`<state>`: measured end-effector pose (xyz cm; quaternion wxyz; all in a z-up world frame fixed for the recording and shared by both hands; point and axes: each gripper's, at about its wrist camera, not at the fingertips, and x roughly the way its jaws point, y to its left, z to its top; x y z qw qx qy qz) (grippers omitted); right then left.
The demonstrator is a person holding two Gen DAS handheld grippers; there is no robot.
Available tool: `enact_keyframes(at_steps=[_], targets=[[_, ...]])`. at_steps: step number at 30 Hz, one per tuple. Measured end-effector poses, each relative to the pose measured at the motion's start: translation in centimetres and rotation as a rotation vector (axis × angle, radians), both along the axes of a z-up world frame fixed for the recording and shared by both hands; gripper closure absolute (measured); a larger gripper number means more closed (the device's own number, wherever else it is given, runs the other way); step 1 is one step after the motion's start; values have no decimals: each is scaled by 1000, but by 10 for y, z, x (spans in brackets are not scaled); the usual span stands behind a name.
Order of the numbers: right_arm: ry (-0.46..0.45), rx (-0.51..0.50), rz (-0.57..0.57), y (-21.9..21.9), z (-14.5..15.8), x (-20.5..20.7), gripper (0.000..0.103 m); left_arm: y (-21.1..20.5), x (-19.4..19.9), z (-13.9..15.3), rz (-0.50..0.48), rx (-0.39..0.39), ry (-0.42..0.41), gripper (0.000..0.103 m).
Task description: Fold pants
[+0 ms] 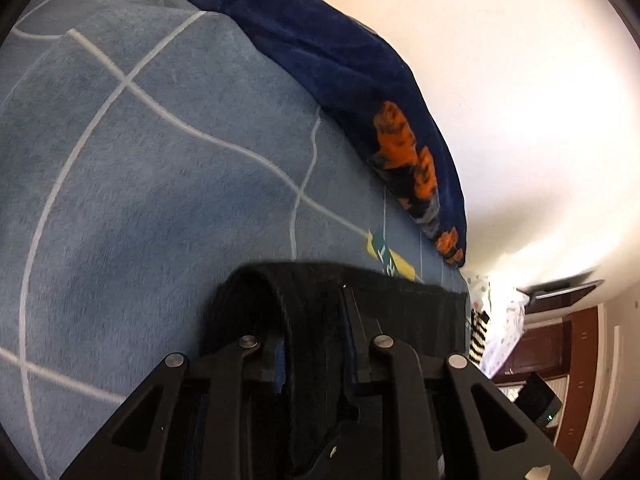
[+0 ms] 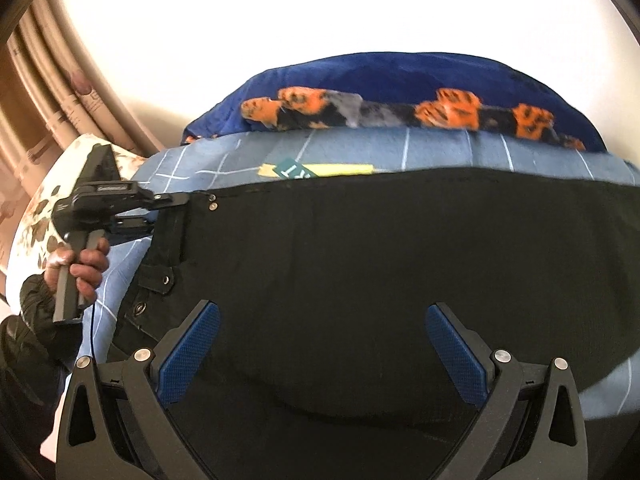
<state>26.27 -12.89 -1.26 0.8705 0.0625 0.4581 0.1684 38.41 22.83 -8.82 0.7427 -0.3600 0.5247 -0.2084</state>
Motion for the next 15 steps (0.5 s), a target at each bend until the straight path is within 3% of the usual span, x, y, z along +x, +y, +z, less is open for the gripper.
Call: enact_keyframes(at_steps=[2, 7, 10, 15], targets=[[2, 3, 15, 1, 1, 5, 0, 1, 1, -1, 14, -10, -3, 85], [11, -12, 93, 1, 6, 23, 0, 7, -14, 4, 39, -1, -54, 96], [8, -55, 179, 6, 12, 42, 1, 2, -29, 31, 25, -5, -149, 97], [-8, -158, 398, 21, 28, 83, 1, -17, -62, 88, -88, 19, -322, 98]])
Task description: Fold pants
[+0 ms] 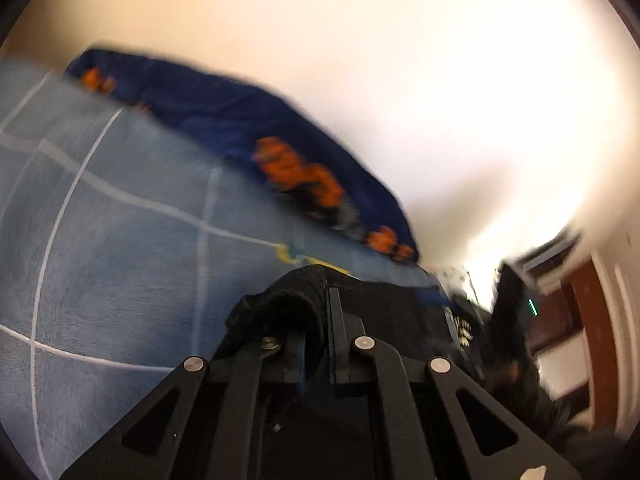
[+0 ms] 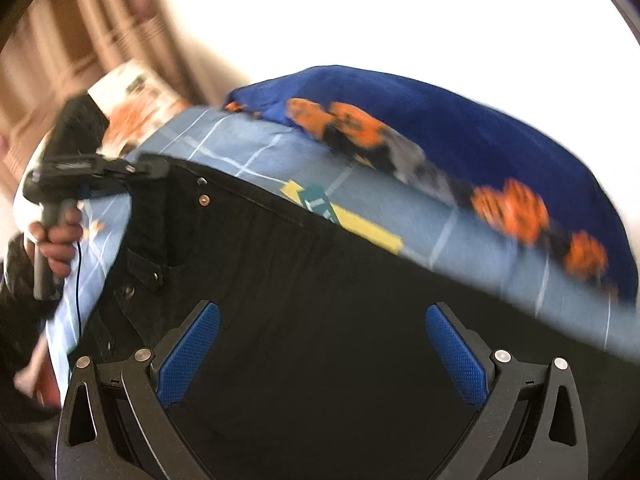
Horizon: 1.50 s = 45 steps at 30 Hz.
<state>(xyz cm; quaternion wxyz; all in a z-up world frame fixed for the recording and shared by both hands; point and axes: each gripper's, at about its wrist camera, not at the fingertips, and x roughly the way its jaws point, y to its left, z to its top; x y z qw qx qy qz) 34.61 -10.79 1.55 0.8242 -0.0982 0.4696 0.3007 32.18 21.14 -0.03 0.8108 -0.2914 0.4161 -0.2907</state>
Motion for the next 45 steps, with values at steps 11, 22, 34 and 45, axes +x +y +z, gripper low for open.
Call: enact_keyframes(at_steps=[11, 22, 34, 45], targets=[[161, -121, 415, 29, 0, 80, 9, -6, -37, 36, -49, 22, -92, 98], [234, -164, 489, 10, -36, 89, 36, -4, -34, 37, 6, 30, -64, 98], [252, -213, 376, -53, -51, 91, 76, -6, -24, 31, 43, 68, -28, 98], [40, -262, 221, -66, -2, 34, 92, -6, -34, 46, 24, 146, -32, 96]])
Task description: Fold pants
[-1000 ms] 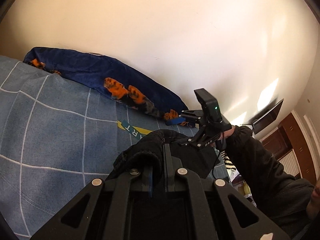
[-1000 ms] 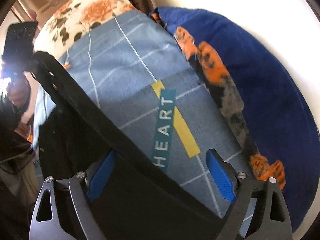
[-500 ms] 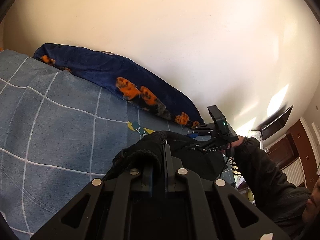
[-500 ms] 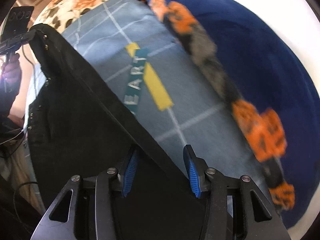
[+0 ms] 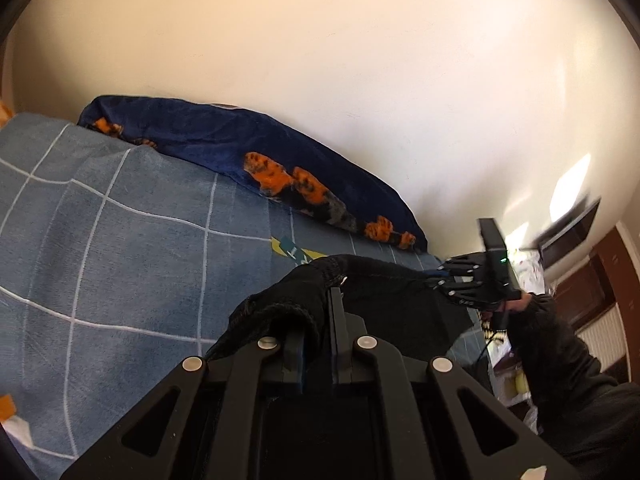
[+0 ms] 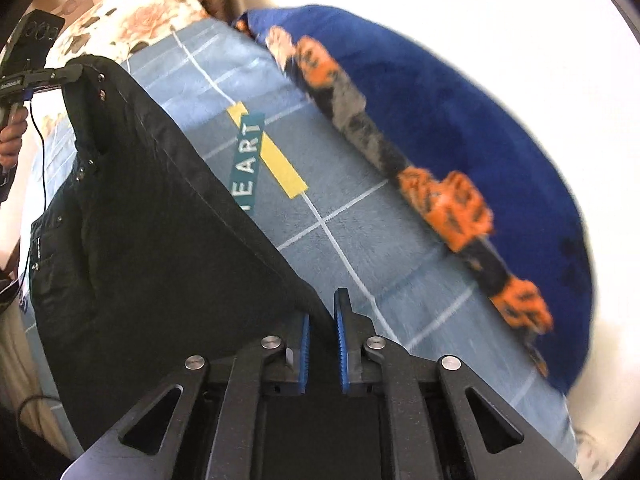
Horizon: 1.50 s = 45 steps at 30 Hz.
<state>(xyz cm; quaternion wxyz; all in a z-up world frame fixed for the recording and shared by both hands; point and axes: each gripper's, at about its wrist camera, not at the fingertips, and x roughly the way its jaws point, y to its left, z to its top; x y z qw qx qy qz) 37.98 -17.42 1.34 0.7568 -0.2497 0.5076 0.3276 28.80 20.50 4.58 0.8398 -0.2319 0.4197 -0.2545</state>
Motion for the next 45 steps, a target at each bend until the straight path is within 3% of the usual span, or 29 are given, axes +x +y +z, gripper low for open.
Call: enact_keyframes(at_steps=[9, 13, 16, 22, 28, 32, 37, 41, 45], targets=[[-131, 14, -133, -15, 62, -114, 95, 1, -65, 29, -87, 50, -32, 92], [-154, 31, -176, -14, 72, -172, 96, 5, -103, 29, -117, 90, -34, 91], [-134, 48, -182, -12, 68, -220, 96, 12, -136, 13, -142, 102, 7, 90], [-28, 92, -202, -5, 27, -282, 97, 16, -182, -28, -173, 183, 99, 88], [61, 54, -216, 3, -35, -310, 97, 0, -211, -78, -240, 366, 184, 88], [67, 47, -222, 1, -54, -316, 97, -6, -220, -76, -231, 420, 160, 88], [68, 41, -237, 1, -55, -318, 97, -7, -230, -70, -232, 454, 159, 75], [66, 48, -249, 2, -55, -318, 97, 5, -243, -59, -170, 461, 162, 27], [55, 52, -252, 2, -53, -321, 97, 16, -253, -49, -83, 340, 203, 32]])
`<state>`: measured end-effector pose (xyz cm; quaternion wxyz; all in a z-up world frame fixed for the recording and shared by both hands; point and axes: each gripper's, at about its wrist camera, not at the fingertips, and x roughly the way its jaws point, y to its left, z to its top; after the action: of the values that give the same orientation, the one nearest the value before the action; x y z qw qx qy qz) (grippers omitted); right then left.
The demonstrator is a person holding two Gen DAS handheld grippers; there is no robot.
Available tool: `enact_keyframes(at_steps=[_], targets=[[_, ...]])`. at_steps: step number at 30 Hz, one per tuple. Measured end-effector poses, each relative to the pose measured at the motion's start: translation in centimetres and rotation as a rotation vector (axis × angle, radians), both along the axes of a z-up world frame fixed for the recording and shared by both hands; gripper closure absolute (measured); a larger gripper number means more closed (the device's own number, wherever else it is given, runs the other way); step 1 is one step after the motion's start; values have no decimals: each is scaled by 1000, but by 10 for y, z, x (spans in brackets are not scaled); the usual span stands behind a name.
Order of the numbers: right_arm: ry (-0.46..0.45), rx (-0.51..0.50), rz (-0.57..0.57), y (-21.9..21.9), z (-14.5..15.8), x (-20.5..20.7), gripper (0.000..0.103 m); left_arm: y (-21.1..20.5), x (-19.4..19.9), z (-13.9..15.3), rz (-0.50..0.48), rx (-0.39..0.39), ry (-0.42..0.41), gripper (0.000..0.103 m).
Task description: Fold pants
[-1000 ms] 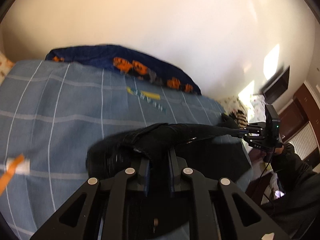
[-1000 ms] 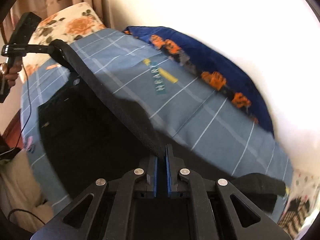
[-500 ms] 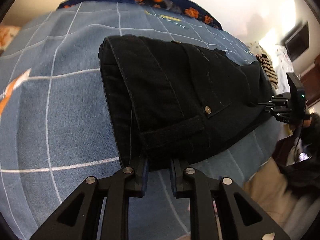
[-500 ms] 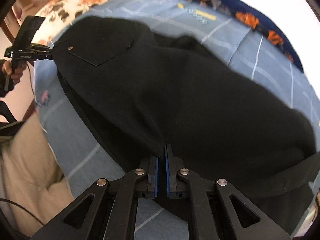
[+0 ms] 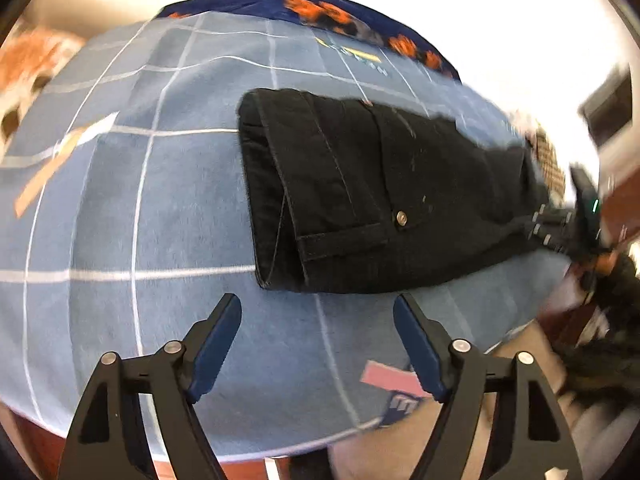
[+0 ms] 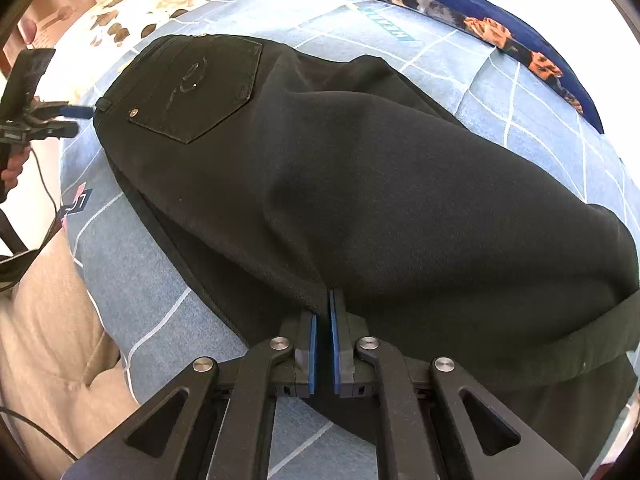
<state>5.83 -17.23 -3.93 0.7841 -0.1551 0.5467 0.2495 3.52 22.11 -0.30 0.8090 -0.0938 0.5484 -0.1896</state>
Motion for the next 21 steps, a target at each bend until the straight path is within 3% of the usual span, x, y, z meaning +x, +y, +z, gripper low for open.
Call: enact_keyframes(at_steps=[1, 3, 6, 8, 19, 21], targets=[[-2, 1, 0, 0, 0, -1, 97, 3, 0, -1, 37, -46, 27, 34], [-7, 2, 2, 0, 0, -3, 97, 5, 2, -4, 91, -148, 87, 53], [-6, 6, 4, -3, 0, 0, 97, 8, 10, -21, 216, -309, 220, 64], [-10, 6, 5, -3, 0, -2, 97, 8, 15, -30, 277, -393, 268, 69], [-20, 36, 3, -8, 0, 1, 96, 8, 25, -40, 419, -448, 297, 73], [-23, 36, 2, -8, -1, 1, 96, 5, 29, -41, 424, -413, 294, 86]])
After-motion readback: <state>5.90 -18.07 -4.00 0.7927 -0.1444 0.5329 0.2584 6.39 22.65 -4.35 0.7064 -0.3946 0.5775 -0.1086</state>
